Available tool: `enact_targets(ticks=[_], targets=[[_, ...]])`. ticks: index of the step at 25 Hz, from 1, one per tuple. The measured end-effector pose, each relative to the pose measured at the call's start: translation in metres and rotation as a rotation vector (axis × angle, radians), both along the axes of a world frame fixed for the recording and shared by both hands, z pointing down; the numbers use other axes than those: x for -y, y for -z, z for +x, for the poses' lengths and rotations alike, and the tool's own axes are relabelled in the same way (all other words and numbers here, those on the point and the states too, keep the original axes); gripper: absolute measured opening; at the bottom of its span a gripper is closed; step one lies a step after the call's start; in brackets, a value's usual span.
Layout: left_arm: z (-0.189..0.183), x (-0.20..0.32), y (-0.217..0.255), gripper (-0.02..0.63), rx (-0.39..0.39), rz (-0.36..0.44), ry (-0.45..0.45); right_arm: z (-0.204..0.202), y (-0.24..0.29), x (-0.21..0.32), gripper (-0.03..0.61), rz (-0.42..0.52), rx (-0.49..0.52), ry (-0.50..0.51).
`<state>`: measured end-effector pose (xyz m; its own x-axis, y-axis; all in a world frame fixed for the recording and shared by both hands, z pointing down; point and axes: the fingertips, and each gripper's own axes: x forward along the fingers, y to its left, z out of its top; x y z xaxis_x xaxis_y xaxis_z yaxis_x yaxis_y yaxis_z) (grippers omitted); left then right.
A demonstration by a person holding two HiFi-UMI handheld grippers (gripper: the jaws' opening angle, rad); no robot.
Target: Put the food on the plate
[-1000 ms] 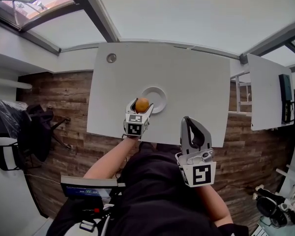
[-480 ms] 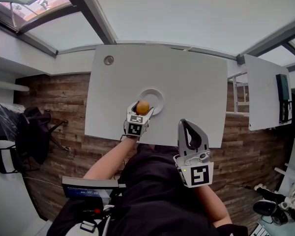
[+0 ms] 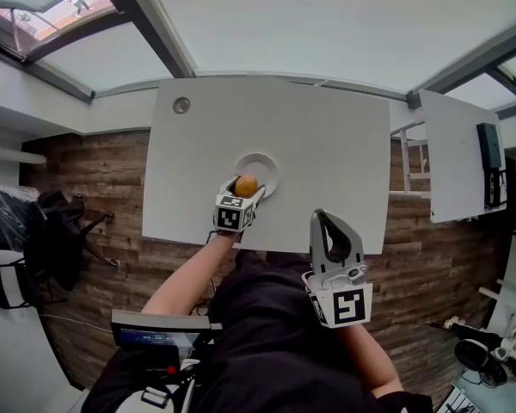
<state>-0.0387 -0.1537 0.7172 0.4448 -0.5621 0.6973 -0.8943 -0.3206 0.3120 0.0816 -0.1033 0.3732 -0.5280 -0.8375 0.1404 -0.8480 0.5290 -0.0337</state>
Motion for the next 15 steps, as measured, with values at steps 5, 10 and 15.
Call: enact_targets(ticks=[5, 10, 15], targets=[[0.000, 0.002, -0.012, 0.336, 0.024, -0.032, 0.014, 0.007, -0.001, -0.004, -0.003, 0.015, -0.031, -0.003], [0.000, 0.006, -0.014, 0.336, 0.027, -0.019, 0.017, 0.007, -0.004, -0.004, -0.003, 0.012, -0.028, 0.006], [0.005, 0.009, -0.017, 0.336, 0.016, -0.029, 0.013, -0.006, -0.001, -0.006, -0.003, 0.050, -0.053, 0.070]])
